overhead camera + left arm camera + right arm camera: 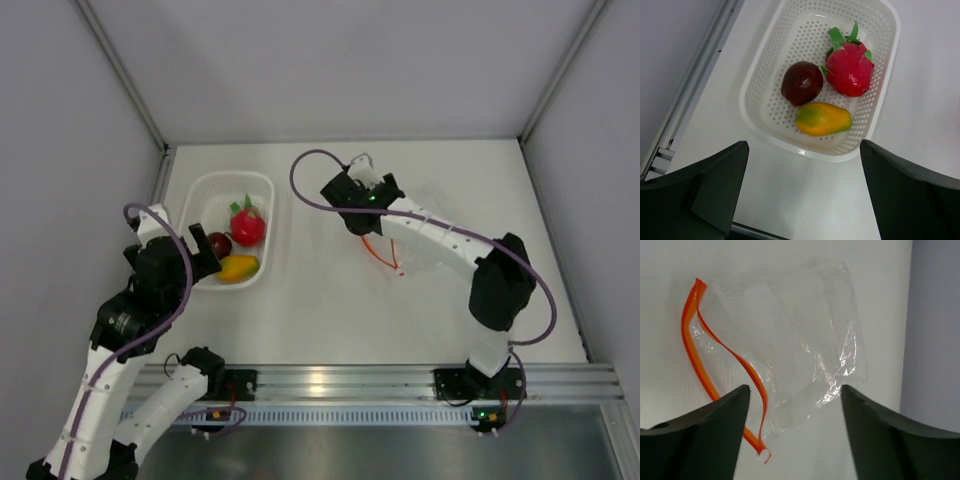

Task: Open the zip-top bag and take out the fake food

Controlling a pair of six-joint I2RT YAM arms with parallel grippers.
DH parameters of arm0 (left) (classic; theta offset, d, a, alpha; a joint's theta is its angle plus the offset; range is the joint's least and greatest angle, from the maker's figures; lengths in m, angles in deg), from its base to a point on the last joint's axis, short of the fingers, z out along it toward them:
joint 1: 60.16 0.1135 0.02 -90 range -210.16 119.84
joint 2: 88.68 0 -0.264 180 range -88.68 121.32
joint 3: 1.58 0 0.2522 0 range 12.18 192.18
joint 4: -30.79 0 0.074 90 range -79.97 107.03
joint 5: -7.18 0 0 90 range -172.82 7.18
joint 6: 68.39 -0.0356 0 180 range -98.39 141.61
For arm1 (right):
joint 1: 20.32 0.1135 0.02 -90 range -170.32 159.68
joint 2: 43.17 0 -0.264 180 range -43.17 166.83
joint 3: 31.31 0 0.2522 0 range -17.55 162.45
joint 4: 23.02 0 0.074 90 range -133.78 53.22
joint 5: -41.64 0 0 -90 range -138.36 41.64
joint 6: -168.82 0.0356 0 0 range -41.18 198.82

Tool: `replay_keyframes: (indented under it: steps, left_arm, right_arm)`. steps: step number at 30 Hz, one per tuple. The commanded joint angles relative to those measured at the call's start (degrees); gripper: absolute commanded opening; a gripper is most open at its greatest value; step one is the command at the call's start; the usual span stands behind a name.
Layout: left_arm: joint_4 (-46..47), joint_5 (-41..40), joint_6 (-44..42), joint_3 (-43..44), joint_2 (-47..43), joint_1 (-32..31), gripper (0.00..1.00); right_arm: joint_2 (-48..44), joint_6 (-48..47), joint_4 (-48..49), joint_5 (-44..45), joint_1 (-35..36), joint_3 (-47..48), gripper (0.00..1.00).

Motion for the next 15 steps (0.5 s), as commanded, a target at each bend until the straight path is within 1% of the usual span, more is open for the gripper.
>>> replay_keyframes:
  steps: [1, 3, 4, 6, 8, 9, 10, 11, 12, 13, 14, 15]
  left_arm:
    - [4.59, -6.61, 1.88, -4.53, -2.64, -0.07, 0.99]
    - [5.74, -7.58, 2.76, -6.57, -3.78, -0.07, 0.99]
    - [6.45, -7.32, 2.85, -8.06, -4.05, -0.07, 0.99]
    - [7.68, -6.27, 2.06, -8.07, -3.79, -0.07, 0.99]
    - [8.64, -6.53, 1.54, -8.24, -3.35, -0.07, 0.99]
    - [9.43, -5.40, 0.93, -8.42, -3.26, -0.07, 0.99]
    - [9.88, -4.86, 0.57, -8.77, -3.26, -0.07, 0.99]
    - [10.58, -4.42, 0.31, -8.86, -3.00, 0.02, 0.99]
    - [11.02, -3.72, -0.04, -9.12, -2.99, 0.02, 0.98]
    - [11.55, -3.28, -0.31, -9.39, -2.82, 0.02, 0.99]
    - [12.07, -2.84, -1.27, -10.00, -2.64, 0.02, 0.99]
    - [12.77, -2.40, -1.71, -10.18, -2.47, 0.02, 0.99]
  right_arm:
    - [-12.05, 0.72, 0.12, -8.01, 0.70, 3.27, 0.81]
    - [-15.50, 0.54, 0.30, -10.48, 0.35, 2.83, 0.90]
    - [-19.17, 0.45, 0.39, -12.41, 0.26, 2.48, 0.99]
    - [-23.14, 0.36, 1.44, -13.04, 0.00, -0.14, 0.99]
    - [-30.08, 0.63, 3.97, -13.66, 0.09, -3.13, 0.99]
    - [-35.67, 0.71, 5.39, -13.92, 0.09, -7.24, 0.99]
    - [-38.77, 1.15, 7.14, -14.45, 0.00, -10.06, 1.00]
    - [-42.11, 1.33, 11.42, -14.89, 0.09, -16.36, 0.99]
    - [-45.54, 1.42, 13.73, -15.24, 0.09, -19.81, 0.99]
    - [-52.53, 0.98, 16.36, -15.68, 0.09, -23.24, 1.00]
    - [-56.00, 0.81, 18.21, -15.86, 0.09, -29.36, 0.99]
    - [-59.25, 0.54, 20.41, -15.94, 0.09, -31.86, 0.99]
